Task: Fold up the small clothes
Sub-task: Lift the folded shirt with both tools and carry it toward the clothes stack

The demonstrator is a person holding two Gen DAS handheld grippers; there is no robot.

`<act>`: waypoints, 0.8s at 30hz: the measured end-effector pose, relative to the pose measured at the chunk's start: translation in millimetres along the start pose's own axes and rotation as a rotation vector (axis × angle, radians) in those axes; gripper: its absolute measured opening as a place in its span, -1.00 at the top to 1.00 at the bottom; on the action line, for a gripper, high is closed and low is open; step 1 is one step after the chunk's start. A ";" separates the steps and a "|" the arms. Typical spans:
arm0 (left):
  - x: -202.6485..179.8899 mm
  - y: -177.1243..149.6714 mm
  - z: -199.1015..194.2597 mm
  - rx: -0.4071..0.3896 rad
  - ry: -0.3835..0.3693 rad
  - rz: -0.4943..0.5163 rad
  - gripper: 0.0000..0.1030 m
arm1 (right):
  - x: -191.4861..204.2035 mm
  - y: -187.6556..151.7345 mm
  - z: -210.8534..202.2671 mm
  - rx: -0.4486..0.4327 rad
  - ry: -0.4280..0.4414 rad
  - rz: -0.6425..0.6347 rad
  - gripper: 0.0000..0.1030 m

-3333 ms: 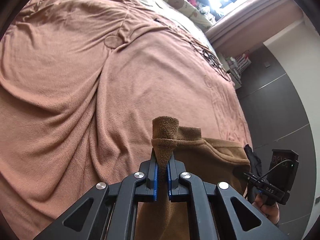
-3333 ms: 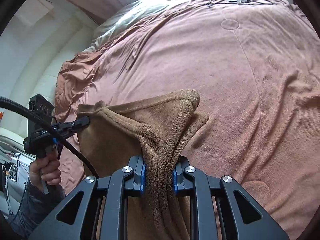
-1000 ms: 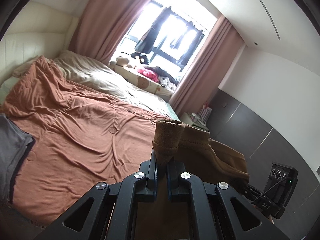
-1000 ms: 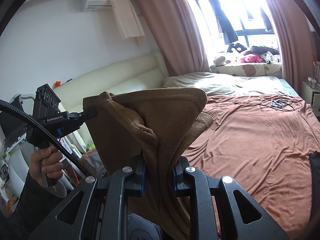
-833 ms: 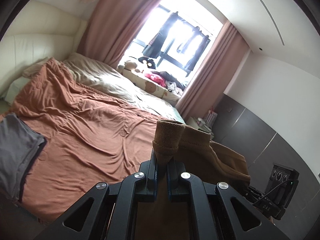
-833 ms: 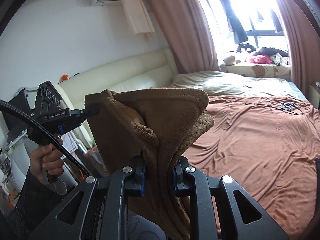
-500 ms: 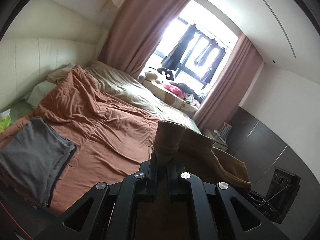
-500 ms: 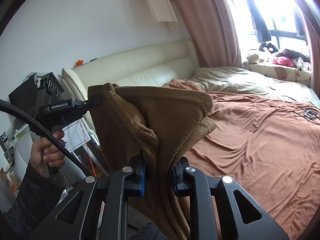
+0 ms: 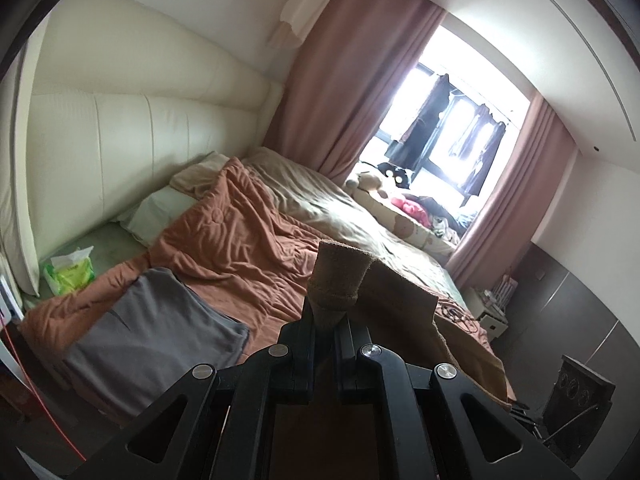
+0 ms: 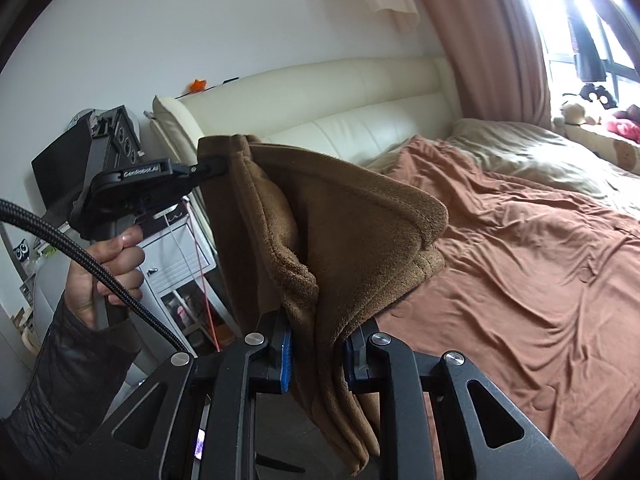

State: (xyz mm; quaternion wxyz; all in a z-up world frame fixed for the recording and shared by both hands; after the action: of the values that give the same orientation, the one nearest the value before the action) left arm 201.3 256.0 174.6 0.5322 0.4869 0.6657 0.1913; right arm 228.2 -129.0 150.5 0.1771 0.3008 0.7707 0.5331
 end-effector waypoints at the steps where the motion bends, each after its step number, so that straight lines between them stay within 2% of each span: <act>1: 6.0 3.1 -1.5 -0.005 0.008 -0.003 0.87 | 2.2 0.4 7.8 0.003 0.011 -0.003 0.69; 7: 47.9 26.8 -13.5 -0.042 0.080 -0.021 0.87 | 10.6 17.4 60.2 0.028 0.070 -0.029 0.69; 16: 101.4 60.0 -31.4 -0.078 0.190 -0.038 0.87 | 42.2 20.0 128.2 0.056 0.131 -0.048 0.69; 24: 141.2 72.7 -6.6 -0.065 0.280 -0.062 0.87 | 57.4 20.4 193.1 0.108 0.173 -0.048 0.69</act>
State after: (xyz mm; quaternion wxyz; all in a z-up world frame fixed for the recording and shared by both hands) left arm 233.5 411.0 159.4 0.4551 0.4173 0.7415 0.2623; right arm 305.0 51.7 100.9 0.1062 0.2443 0.8175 0.5105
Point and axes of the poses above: each gripper's, at about its wrist camera, not at the fingertips, and z roughly the way its jaws point, x to its left, y to its top, the point moved 1 cm from there along z, roughly the way its jaws point, and after that the axes turned 6 degrees about -z, right-handed, at the moved point
